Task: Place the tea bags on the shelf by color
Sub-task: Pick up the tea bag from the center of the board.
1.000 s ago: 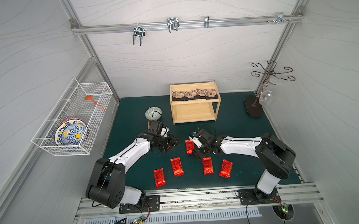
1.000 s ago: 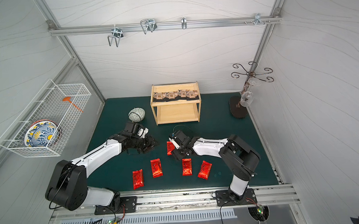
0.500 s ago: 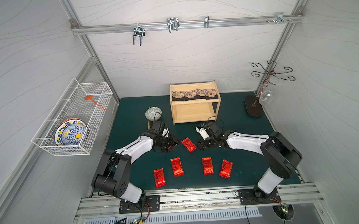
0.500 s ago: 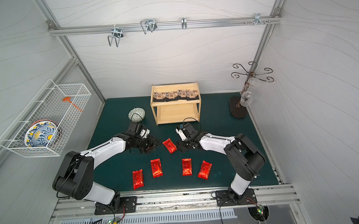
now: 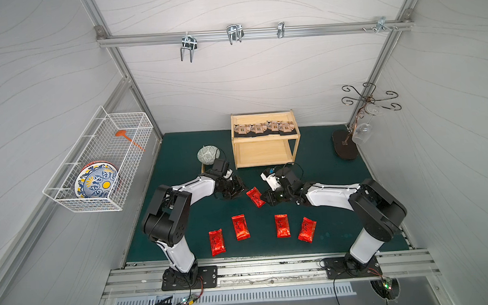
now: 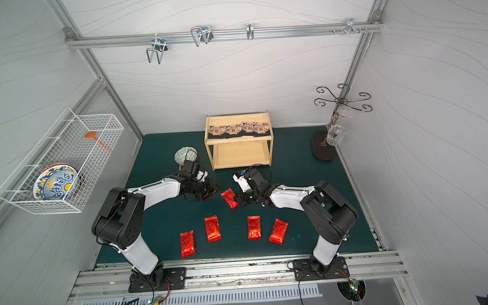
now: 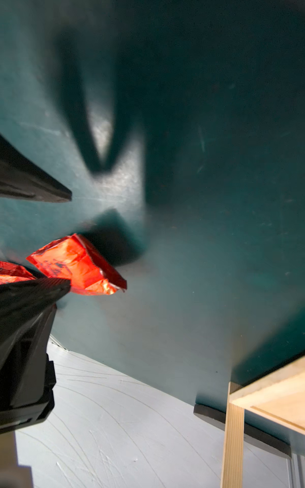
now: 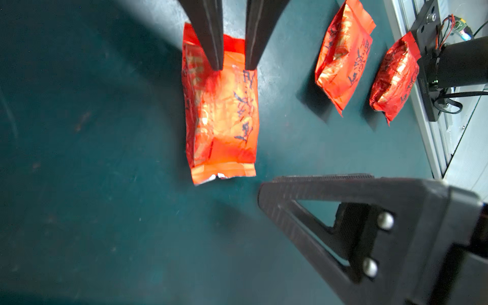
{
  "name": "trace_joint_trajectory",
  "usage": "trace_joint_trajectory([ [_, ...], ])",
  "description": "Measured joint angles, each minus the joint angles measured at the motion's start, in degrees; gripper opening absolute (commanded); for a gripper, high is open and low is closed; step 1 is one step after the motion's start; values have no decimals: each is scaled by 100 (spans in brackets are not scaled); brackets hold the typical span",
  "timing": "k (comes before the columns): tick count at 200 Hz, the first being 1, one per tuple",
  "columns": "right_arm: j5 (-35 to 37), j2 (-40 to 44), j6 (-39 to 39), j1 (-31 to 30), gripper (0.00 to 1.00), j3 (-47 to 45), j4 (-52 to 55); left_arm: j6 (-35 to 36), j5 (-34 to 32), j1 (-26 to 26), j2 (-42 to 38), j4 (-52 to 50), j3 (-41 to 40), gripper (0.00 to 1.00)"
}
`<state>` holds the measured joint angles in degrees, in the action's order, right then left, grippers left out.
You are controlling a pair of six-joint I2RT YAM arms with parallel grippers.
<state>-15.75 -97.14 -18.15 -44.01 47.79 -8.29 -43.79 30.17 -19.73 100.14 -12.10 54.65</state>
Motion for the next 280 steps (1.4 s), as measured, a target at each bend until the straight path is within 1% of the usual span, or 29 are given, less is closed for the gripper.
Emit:
trace_joint_trajectory([
  [36,-76,-94,-63,7,19,-103,-114,-83,81,-90,166,195,0,46],
  [70,-127,-181,-98,55,19,-136,-179,-313,203,-151,197,568,-4,38],
  [94,-151,-251,-133,103,18,-136,-219,-367,236,-249,197,748,-7,33],
  [105,-177,-289,-144,125,18,-136,-227,-372,238,-286,197,774,-9,29],
  [139,-238,-310,-155,179,18,-136,-240,-382,219,-297,197,828,-39,18],
  [149,-247,-310,-155,195,18,-136,-243,-389,212,-297,197,839,-57,16],
  [163,-262,-310,-155,214,19,-136,-245,-376,195,-297,197,844,-68,16],
  [191,-326,-321,-168,251,19,-138,-280,-323,166,-299,177,835,-94,23],
  [208,-350,-332,-188,273,19,-138,-291,-317,151,-299,162,824,-131,25],
  [266,-391,-332,-203,304,19,-138,-330,-308,149,-326,160,793,-188,24],
  [280,-411,-332,-205,328,19,-142,-339,-299,146,-332,153,793,-188,22],
])
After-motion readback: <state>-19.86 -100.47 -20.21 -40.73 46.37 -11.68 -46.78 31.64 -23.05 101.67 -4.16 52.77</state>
